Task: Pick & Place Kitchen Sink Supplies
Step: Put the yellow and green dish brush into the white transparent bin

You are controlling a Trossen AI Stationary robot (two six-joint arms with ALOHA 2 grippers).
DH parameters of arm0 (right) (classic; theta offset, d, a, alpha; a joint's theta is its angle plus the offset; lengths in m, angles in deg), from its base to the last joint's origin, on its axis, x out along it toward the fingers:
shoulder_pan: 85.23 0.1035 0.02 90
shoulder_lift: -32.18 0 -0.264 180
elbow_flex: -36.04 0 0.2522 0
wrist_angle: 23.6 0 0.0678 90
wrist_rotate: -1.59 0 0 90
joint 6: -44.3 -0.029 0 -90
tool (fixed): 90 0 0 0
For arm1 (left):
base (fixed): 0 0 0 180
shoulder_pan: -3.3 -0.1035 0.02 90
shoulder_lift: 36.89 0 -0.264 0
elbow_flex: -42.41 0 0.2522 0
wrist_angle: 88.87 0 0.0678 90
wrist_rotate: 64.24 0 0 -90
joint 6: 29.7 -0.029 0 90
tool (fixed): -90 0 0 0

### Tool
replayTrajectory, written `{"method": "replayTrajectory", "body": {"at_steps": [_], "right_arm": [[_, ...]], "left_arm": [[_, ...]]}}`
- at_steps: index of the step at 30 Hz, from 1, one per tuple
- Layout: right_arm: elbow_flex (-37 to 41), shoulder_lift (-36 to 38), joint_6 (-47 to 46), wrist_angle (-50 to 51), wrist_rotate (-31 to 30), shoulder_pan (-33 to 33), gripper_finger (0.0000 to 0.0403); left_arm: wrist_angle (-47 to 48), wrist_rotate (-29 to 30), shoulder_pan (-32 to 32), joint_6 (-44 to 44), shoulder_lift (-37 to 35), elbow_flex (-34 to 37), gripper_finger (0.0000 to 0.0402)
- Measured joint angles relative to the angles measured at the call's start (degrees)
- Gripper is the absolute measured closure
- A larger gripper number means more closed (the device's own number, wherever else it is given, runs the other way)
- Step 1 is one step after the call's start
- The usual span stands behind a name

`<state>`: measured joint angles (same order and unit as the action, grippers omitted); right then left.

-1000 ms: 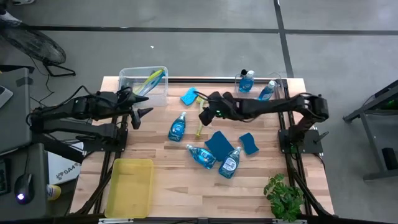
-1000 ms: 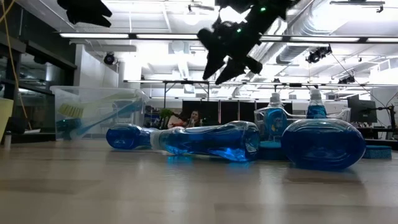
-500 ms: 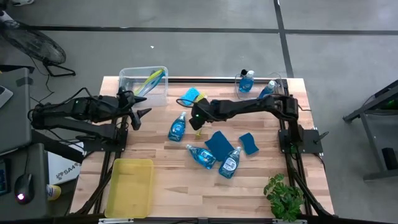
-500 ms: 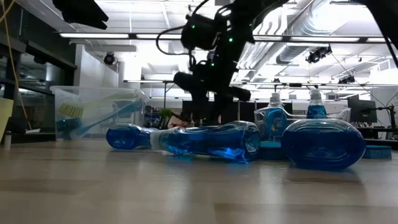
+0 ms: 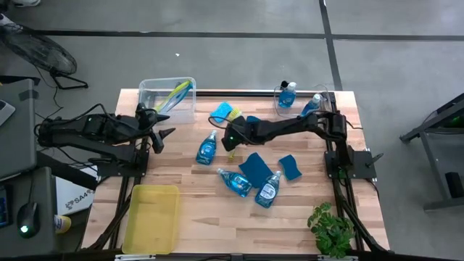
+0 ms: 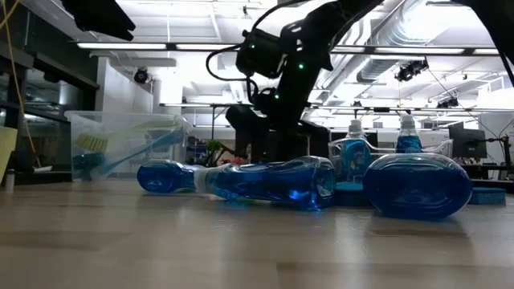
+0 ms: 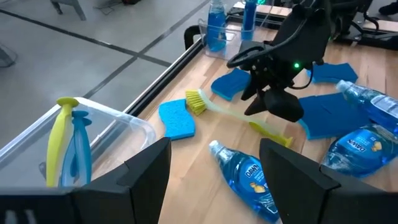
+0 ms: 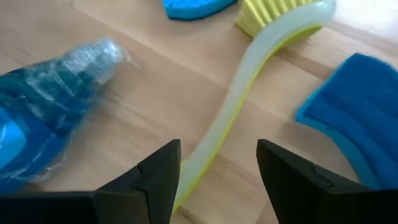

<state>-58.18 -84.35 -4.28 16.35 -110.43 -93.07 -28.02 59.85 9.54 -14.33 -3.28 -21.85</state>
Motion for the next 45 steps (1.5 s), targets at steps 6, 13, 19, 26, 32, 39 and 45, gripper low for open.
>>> {"method": "replayTrajectory", "body": {"at_steps": [6, 13, 19, 26, 32, 39, 45], "right_arm": [[2.4, 0.0, -0.2, -3.5, 1.1, 0.0, 0.0198], [4.5, 0.0, -1.7, -7.5, 1.2, 0.0, 0.0198], [4.5, -1.5, -2.0, -8.7, 1.2, 0.0, 0.0198], [4.4, -3.1, -0.5, -9.8, 2.3, -0.1, 0.0199], [4.4, -3.1, 5.2, -9.4, 4.3, -0.1, 0.0199], [4.4, -3.1, 5.2, -6.7, 5.7, -0.1, 0.02], [4.4, -3.1, 4.9, -6.5, 5.9, -0.1, 0.0232]], "left_arm": [[-0.2, 1.0, 0.7, 0.4, 0.0, 0.0, 0.0163], [-0.1, 1.1, 0.7, 0.8, 0.0, 0.0, 0.0163], [1.1, 1.1, 0.7, 1.9, 0.0, 0.0, 0.0163], [1.0, 1.0, 0.7, 2.9, 0.0, 0.0, 0.0163], [0.5, 1.0, 0.7, 2.5, 0.0, 0.0, 0.0163], [-0.1, 1.0, 0.7, 1.5, 0.0, 0.0, 0.0163], [-0.1, 0.9, 0.7, 1.4, 0.0, 0.0, 0.0163]]}}
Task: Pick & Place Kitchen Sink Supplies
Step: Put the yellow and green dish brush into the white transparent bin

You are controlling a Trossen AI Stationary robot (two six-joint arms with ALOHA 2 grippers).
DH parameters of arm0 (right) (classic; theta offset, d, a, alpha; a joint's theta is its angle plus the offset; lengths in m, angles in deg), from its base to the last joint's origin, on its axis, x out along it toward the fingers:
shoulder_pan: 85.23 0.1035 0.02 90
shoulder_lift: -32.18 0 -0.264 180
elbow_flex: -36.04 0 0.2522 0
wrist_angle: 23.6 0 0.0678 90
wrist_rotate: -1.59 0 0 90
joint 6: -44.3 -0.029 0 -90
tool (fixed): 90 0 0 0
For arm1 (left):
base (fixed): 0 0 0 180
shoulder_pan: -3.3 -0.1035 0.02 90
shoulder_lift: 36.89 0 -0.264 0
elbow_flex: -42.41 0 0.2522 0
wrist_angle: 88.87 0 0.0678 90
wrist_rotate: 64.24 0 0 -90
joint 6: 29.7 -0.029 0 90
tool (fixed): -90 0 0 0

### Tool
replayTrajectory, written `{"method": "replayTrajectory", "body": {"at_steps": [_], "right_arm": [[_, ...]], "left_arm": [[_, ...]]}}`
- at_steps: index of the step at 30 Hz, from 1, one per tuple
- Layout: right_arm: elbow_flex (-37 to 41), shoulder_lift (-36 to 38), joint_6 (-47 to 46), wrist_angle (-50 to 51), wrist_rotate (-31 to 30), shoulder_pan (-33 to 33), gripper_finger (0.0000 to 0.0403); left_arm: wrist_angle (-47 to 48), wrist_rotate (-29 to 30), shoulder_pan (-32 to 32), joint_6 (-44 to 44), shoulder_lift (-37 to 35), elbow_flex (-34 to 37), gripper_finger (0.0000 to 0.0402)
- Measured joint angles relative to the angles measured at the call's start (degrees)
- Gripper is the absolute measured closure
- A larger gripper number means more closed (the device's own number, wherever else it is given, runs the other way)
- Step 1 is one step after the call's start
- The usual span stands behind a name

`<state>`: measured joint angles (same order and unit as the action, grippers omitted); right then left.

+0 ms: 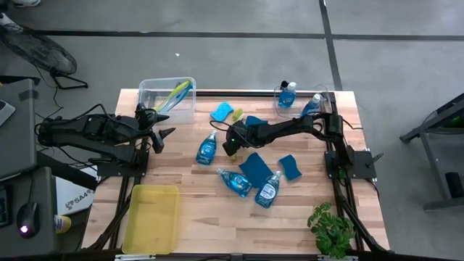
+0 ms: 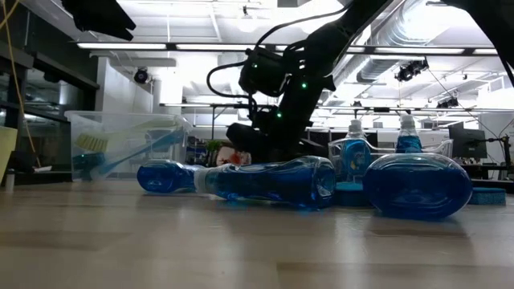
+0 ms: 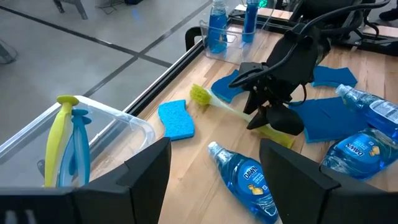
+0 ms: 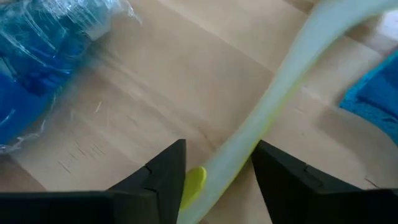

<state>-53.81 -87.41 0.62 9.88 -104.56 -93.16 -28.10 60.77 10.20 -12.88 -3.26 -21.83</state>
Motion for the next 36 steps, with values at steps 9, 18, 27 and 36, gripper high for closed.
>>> {"method": "replayTrajectory", "body": {"at_steps": [9, 18, 27, 36], "right_arm": [[0.0, -0.1, 2.4, -0.5, 0.1, 0.1, 0.031], [0.0, 0.0, 5.2, 0.4, -0.9, 0.1, 0.0334], [0.4, 4.5, 9.3, 6.3, -4.4, 0.6, 0.0338], [0.2, 9.6, 23.0, 6.1, -8.6, 2.5, 0.034]], "left_arm": [[-0.5, 0.0, 0.0, 0.2, 0.0, 0.0, 0.0163], [-0.5, 0.0, 0.0, 0.2, 0.0, 0.0, 0.0163], [-0.4, -0.1, 0.0, 0.2, 0.0, 0.0, 0.0163], [-0.4, -1.7, -0.1, 0.2, 0.1, 0.0, 0.0163]]}}
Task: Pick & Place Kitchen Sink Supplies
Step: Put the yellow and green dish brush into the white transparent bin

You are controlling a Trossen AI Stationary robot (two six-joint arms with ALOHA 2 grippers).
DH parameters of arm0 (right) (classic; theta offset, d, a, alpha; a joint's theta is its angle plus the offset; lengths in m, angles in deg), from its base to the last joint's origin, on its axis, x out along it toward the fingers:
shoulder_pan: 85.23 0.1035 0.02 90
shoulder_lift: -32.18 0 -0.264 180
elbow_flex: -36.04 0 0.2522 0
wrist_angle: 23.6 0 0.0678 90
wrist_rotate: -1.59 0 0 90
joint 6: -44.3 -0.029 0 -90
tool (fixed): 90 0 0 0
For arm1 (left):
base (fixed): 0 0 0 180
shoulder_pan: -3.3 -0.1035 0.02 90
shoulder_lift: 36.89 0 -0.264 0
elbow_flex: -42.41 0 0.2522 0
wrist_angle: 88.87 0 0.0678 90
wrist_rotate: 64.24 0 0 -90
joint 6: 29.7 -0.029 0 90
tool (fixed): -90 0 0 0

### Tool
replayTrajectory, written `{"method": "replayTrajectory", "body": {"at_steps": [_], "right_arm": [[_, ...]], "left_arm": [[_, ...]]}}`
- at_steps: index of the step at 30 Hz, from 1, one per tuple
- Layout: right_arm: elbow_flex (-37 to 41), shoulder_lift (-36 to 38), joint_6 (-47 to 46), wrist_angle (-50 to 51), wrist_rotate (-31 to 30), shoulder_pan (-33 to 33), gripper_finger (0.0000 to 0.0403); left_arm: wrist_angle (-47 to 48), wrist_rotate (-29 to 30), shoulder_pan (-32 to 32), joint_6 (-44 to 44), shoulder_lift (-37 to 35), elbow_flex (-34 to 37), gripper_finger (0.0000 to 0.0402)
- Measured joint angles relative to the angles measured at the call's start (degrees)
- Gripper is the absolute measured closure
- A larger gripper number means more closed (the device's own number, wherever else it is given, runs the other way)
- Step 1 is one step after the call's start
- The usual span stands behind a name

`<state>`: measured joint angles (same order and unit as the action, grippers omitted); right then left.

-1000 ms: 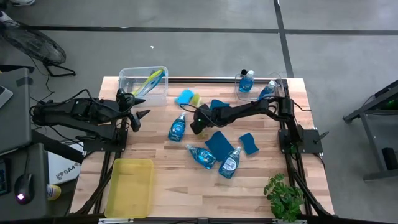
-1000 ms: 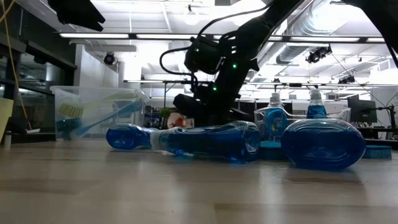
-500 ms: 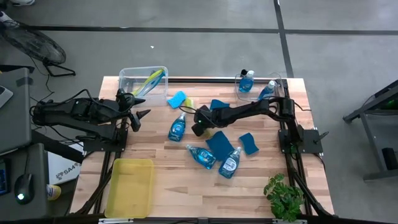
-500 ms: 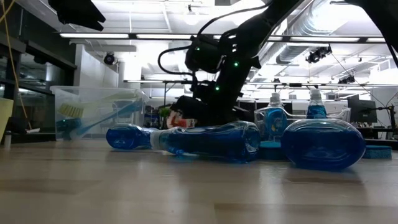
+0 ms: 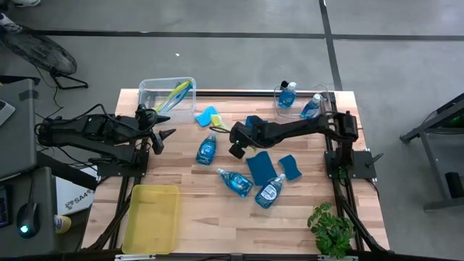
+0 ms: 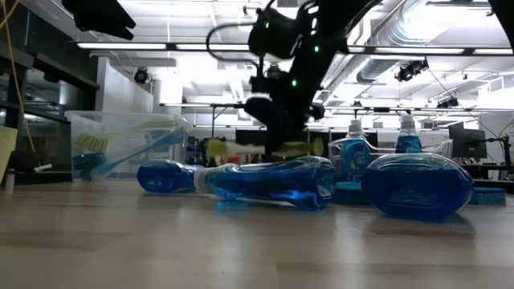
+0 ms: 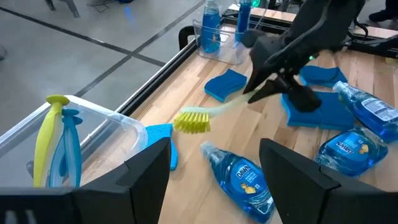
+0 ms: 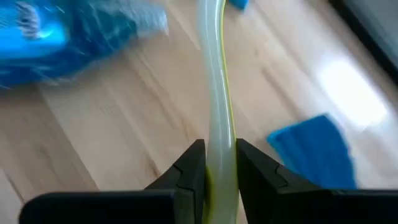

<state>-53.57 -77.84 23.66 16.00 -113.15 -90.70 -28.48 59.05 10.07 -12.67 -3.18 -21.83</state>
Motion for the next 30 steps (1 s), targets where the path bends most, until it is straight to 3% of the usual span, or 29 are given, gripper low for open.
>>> {"method": "replayTrajectory", "body": {"at_steps": [9, 23, 30], "right_arm": [[-0.7, 1.9, 20.1, 0.4, -7.6, 3.7, 0.034], [-5.2, 2.0, 54.5, -3.4, -24.9, 10.8, 0.0342], [-5.2, 2.0, 70.8, -10.2, -26.5, 12.4, 0.0342]], "left_arm": [[-2.9, 0.1, 0.0, -0.7, 6.4, 0.0, 0.0163], [-20.4, -0.4, 0.0, -15.6, 20.7, 0.0, 0.0163], [-25.3, -2.9, 0.0, -17.3, 24.9, 0.0, 0.0163]]}}
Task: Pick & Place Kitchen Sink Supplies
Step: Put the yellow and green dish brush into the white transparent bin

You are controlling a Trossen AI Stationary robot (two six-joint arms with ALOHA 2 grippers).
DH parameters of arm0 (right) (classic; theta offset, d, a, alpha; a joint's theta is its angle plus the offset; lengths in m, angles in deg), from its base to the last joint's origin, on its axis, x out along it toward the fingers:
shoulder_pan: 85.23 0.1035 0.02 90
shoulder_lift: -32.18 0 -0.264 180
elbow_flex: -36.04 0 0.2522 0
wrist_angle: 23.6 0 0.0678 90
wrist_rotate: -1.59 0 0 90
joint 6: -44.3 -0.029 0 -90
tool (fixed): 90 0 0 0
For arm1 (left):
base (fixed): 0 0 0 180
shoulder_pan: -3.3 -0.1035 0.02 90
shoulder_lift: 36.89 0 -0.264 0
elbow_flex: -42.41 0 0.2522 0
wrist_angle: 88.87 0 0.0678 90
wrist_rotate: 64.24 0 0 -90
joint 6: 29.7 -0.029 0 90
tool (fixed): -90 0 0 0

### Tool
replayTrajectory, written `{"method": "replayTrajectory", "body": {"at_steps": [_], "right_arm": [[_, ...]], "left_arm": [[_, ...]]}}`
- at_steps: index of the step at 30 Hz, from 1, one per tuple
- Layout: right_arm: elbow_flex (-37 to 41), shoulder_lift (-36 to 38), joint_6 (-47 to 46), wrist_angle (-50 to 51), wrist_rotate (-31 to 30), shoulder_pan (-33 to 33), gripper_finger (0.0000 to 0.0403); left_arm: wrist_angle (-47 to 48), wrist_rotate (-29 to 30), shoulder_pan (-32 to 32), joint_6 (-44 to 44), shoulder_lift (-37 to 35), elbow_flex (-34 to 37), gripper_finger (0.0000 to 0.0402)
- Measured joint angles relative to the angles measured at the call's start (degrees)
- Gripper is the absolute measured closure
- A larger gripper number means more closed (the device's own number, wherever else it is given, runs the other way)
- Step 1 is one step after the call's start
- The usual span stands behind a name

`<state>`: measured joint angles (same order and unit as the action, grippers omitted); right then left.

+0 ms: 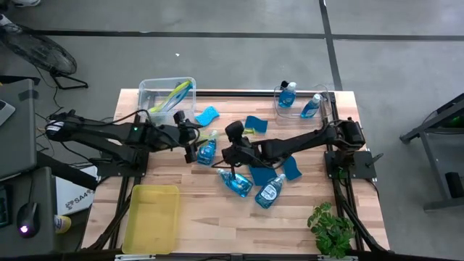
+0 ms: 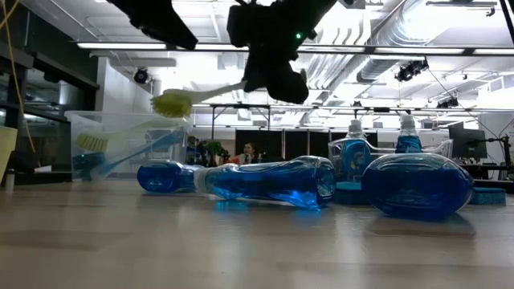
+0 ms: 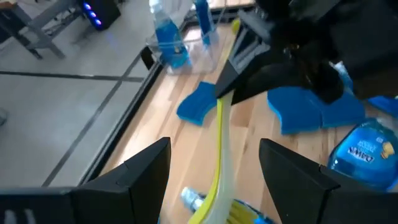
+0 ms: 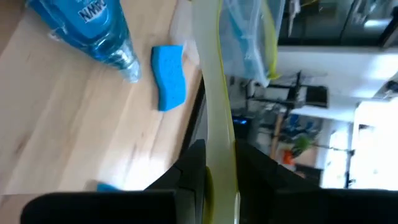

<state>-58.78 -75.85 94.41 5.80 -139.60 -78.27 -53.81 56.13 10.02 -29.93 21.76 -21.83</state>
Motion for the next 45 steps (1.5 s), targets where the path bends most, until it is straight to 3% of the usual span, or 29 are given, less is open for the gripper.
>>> {"method": "replayTrajectory", "body": {"at_steps": [5, 13, 20, 26, 38, 45], "right_arm": [[0.0, 0.0, 6.9, -4.7, -2.5, 0.5, 0.0344], [0.0, 0.0, 11.9, -7.9, -2.1, 1.1, 0.0344], [0.0, 0.0, 14.8, -8.7, 0.8, 1.0, 0.0344], [0.0, 0.0, 18.8, -11.9, 5.8, 0.9, 0.0344], [0.0, 0.0, 20.5, -14.2, 7.0, 0.8, 0.0343], [0.1, 0.0, 19.0, -13.8, 6.7, 0.8, 0.0344]], "left_arm": [[-1.5, -4.2, -1.7, 0.0, 2.2, 0.0, 0.0163], [-2.8, -16.1, -11.3, 0.2, 3.5, 0.0, 0.0163], [-5.0, -35.8, -19.8, -0.7, 4.2, 0.0, 0.0163], [-5.0, -42.7, -22.8, -0.7, 7.4, 0.0, 0.0163], [-6.4, -45.1, -22.8, -1.0, 11.4, 0.0, 0.0166], [-7.4, -47.5, -22.8, -0.8, 11.4, 0.0, 0.0234]]}}
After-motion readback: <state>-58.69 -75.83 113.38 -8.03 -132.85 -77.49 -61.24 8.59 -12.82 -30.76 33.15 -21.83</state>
